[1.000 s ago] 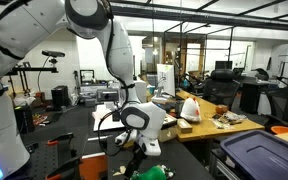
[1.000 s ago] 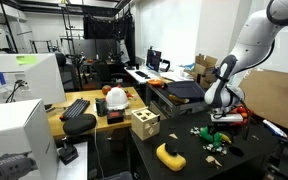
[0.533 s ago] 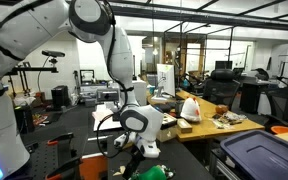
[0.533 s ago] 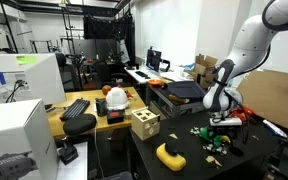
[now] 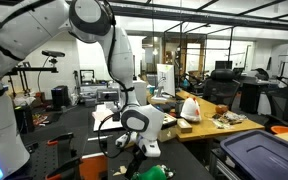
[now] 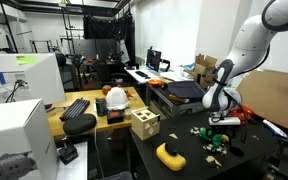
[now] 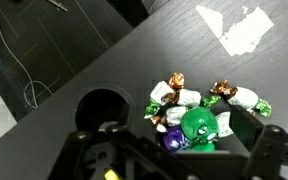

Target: Put one of the candies in the orange bowl

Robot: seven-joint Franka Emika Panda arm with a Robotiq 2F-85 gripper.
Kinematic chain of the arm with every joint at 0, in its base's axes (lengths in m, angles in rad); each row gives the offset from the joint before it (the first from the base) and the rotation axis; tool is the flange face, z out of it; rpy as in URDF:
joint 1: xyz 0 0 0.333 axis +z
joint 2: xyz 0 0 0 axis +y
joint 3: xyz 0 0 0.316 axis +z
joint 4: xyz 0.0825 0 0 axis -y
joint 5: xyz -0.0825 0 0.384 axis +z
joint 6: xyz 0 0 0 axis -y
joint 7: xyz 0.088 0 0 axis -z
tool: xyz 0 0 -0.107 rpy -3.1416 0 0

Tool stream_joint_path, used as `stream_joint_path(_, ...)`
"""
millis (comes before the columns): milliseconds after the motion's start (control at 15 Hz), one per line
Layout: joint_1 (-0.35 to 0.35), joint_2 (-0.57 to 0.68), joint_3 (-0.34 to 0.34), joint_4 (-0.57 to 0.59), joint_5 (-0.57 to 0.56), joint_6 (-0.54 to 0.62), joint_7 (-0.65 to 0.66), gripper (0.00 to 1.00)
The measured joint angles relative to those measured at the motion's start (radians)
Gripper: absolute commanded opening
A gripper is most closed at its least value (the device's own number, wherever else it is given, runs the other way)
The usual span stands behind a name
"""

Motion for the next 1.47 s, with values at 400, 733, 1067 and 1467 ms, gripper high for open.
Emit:
stream_joint_path(400,0.007,0.018,0.0,0.029,0.0,0.014,0.0,1.0)
stream_joint_path(733,0.017,0.061,0.0,0.054,0.0,0.018,0.002,0.72)
stream_joint_path(1067,0.033,0.077,-0.006,0.061,0.0,0.058,0.003,0.46)
stream_joint_path(1467,0.052,0.081,-0.017,0.061,0.0,0.071,0.028,0.02)
